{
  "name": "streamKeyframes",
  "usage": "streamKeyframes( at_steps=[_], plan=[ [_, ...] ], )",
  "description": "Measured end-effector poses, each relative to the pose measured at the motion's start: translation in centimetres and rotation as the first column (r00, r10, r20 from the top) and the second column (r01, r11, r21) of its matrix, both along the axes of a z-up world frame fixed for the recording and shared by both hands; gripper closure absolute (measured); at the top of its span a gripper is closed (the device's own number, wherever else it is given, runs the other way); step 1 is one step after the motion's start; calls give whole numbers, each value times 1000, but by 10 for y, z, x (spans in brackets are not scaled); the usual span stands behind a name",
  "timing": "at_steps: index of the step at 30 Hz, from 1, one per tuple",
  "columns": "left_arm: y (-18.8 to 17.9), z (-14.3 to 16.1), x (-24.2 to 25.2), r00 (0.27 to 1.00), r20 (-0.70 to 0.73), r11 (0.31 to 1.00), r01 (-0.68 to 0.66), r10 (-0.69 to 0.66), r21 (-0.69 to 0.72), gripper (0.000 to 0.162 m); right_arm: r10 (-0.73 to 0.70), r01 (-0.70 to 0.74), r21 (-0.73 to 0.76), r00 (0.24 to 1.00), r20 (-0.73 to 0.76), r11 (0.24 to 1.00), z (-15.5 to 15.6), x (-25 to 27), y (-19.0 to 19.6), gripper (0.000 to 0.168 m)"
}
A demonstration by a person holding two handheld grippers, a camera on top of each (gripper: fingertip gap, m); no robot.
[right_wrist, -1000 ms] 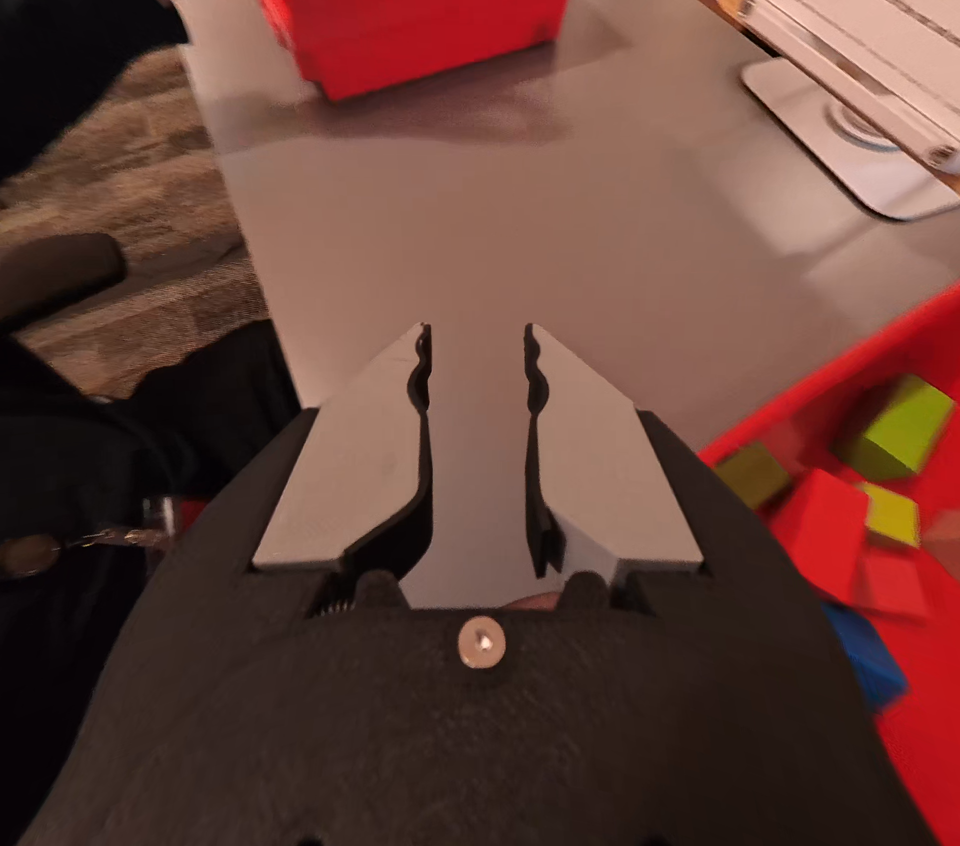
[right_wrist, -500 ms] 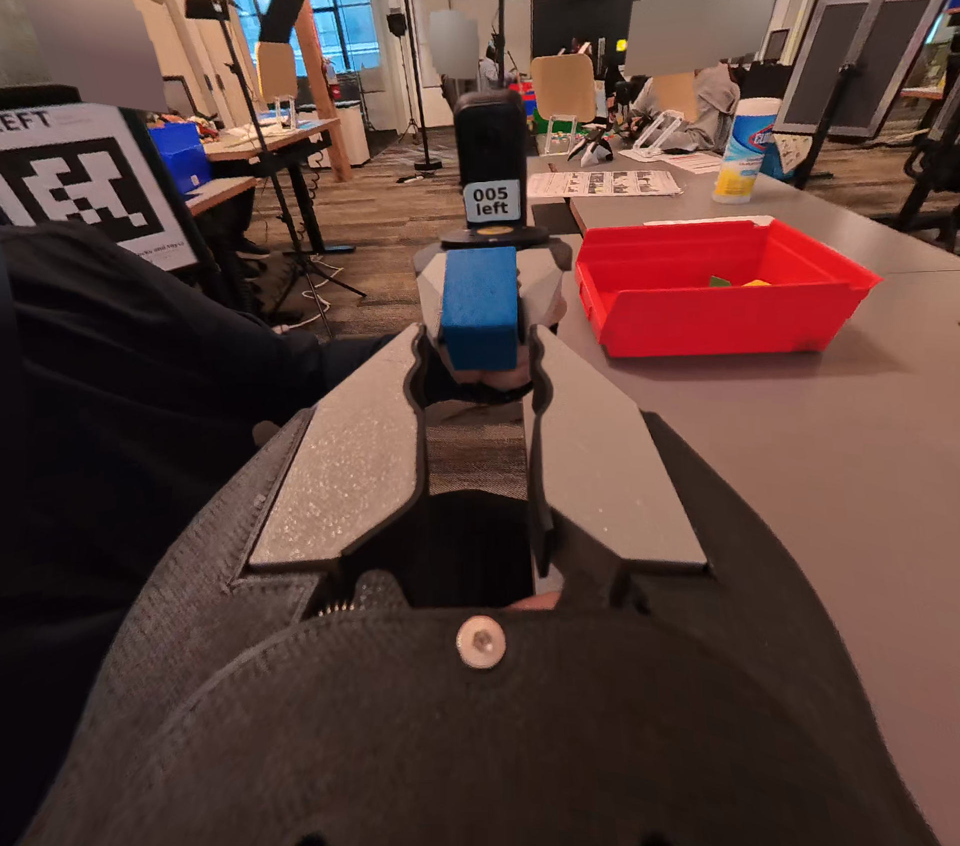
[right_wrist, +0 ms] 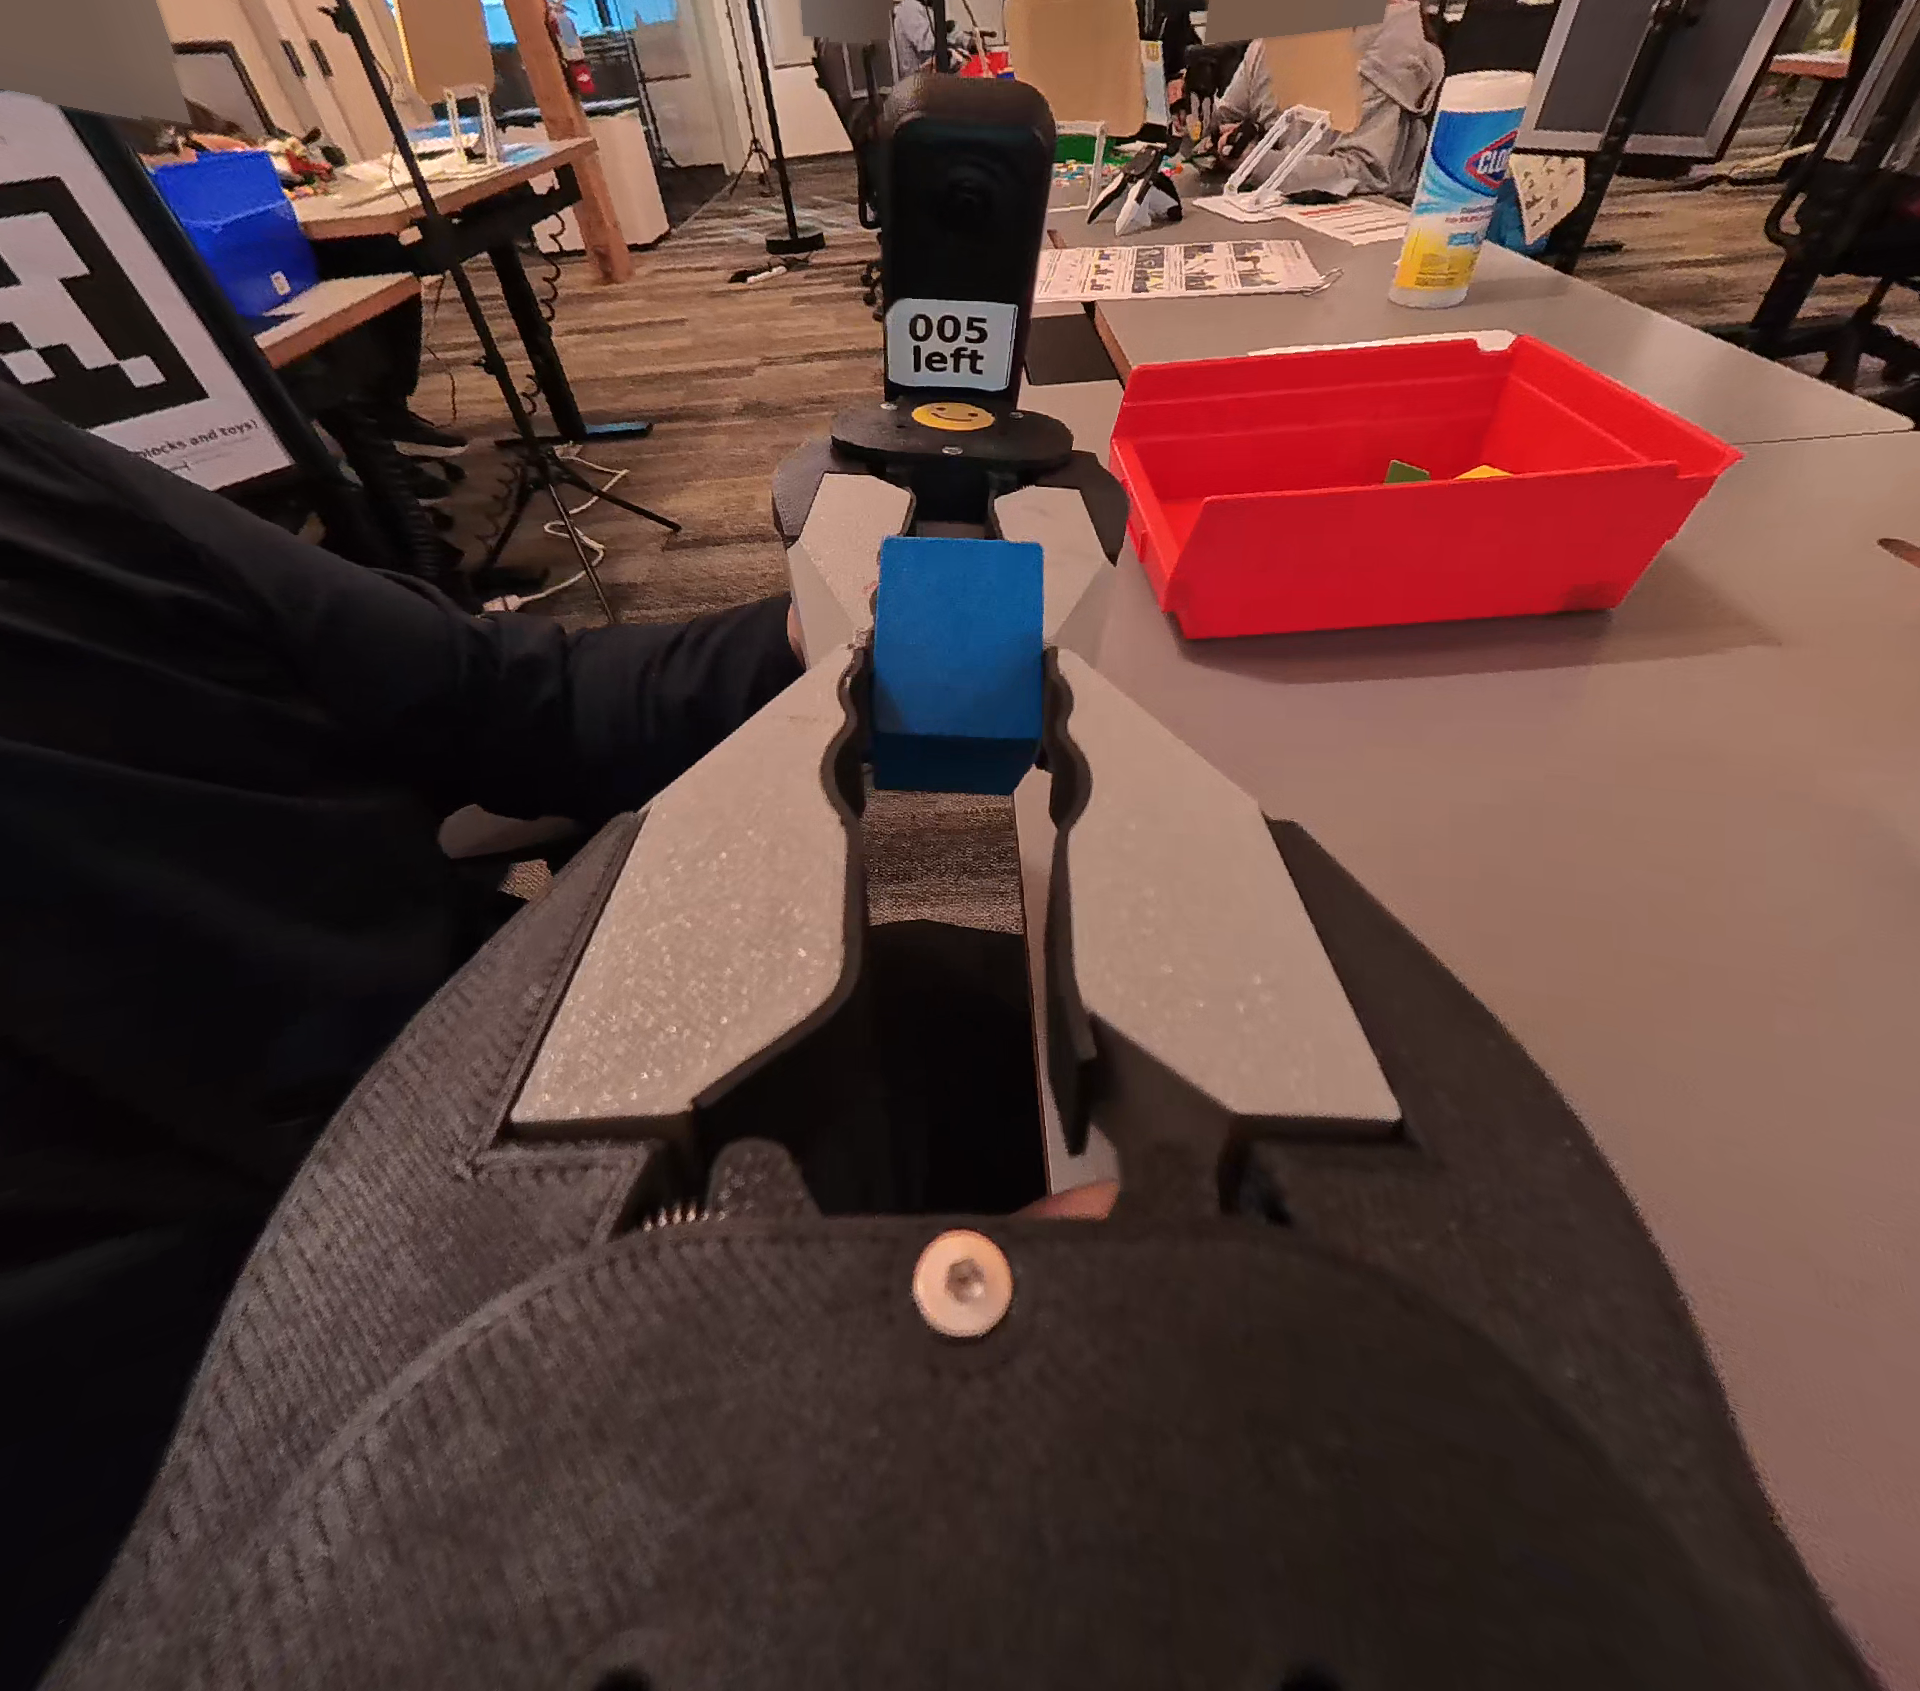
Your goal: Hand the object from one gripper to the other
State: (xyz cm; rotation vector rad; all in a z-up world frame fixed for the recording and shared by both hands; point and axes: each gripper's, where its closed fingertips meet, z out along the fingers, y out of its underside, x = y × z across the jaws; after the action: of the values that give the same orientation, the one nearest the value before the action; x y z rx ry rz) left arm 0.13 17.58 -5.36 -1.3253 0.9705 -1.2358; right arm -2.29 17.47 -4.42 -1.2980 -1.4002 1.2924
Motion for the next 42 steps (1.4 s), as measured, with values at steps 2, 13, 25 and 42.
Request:
streamKeyframes(
  at_steps=[2, 13, 25, 42],
  plan=[
    [3, 1, 0, 1000, 10, 1000, -4, 4, -18, 131, -7, 7, -11, 1000, -6, 1000, 1, 0, 3, 137],
    [10, -12, -2, 999, -47, 997, -30, 27, -75, 132, -22, 20, -57, 999, -31, 998, 1, 3, 14, 138],
    [19, -27, -3, 974, -191, 991, -133, 125, -26, 133, -15, 16, -86, 1000, 14, 996, -15, -2, 20, 137],
    [24, -29, -6, 976, -178, 985, -147, 128, -95, 134, -38, 38, -87, 999, -2, 995, -16, -4, 27, 137]
  ],
)
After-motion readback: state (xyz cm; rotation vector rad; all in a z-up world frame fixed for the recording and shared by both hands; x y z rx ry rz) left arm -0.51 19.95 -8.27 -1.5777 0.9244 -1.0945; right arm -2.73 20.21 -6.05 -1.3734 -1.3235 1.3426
